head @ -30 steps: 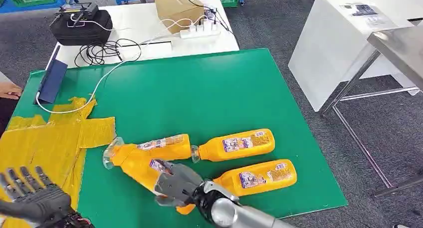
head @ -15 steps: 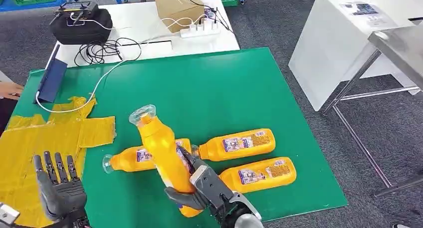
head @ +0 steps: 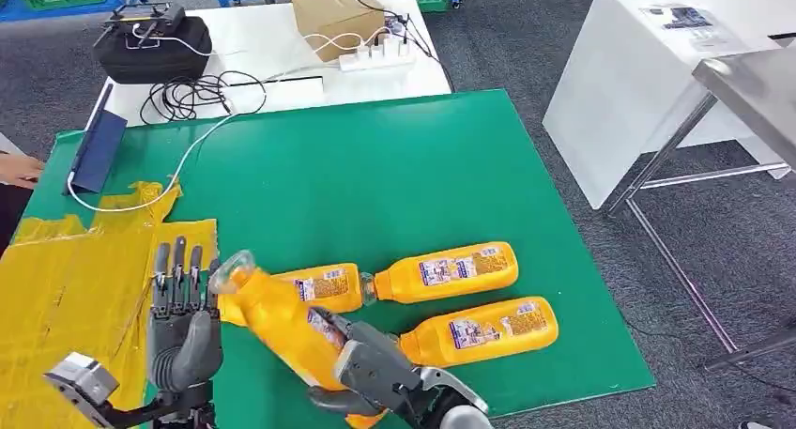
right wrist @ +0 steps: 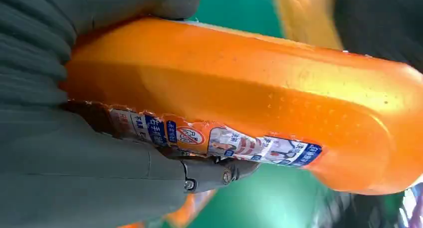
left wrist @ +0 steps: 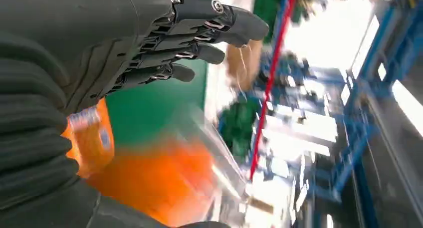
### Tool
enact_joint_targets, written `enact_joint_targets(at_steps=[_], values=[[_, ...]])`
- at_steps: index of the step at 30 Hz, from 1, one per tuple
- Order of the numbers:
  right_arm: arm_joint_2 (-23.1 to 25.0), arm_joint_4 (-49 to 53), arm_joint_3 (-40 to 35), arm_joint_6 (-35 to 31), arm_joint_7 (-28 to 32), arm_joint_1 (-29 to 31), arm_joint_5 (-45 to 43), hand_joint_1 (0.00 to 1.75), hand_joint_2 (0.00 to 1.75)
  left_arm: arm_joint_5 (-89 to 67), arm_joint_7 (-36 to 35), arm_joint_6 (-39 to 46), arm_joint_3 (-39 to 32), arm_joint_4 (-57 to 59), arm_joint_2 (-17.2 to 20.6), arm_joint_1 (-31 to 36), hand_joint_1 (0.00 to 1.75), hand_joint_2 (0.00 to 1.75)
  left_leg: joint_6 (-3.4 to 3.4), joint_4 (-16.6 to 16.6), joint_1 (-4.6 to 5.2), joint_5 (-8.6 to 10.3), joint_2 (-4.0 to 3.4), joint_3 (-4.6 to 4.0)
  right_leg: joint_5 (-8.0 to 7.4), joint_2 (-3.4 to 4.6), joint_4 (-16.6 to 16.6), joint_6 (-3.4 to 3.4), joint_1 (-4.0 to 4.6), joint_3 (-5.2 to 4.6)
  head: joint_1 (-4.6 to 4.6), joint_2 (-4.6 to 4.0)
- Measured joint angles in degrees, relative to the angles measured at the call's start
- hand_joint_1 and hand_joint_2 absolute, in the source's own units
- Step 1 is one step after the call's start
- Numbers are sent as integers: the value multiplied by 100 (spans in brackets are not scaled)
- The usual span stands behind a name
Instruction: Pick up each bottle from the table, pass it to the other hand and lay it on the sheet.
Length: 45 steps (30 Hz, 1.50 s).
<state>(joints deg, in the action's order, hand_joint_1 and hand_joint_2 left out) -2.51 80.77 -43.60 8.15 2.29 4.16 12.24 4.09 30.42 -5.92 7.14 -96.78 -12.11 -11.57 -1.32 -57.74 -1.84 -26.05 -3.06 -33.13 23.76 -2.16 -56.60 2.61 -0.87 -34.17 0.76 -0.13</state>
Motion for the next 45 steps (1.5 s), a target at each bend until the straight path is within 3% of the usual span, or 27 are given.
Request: enact_joint_targets(at_steps=[6,24,25,26,45], values=[[-31,-547,-560,147,22,627,-70,175,175,-125,151,-184,239,144,166,101,0,175,1,0,-1,4,0,5,-1,0,-1,0,1,0,0,0],[-103,-713,-1356,307,-42,1320,216,175,175,-475,472,-842,304,354,464,97,0,175,0,0,-1,2,0,-2,-1,0,-2,1,1,-6,0,0],[-112,-713,-1374,300,-44,1329,249,175,175,-510,475,-871,298,372,472,97,16,175,1,0,0,3,1,-2,-1,-1,-2,1,1,-6,0,0],[-123,-709,-1380,293,-44,1331,295,175,175,-562,472,-897,296,394,483,98,175,175,1,0,0,2,1,-2,-1,-1,-2,1,1,-5,0,0],[-201,-672,-1481,300,-92,1400,361,175,175,-910,438,-947,313,617,579,150,175,175,1,0,0,2,1,-3,-1,0,-2,1,0,-6,-2,0]])
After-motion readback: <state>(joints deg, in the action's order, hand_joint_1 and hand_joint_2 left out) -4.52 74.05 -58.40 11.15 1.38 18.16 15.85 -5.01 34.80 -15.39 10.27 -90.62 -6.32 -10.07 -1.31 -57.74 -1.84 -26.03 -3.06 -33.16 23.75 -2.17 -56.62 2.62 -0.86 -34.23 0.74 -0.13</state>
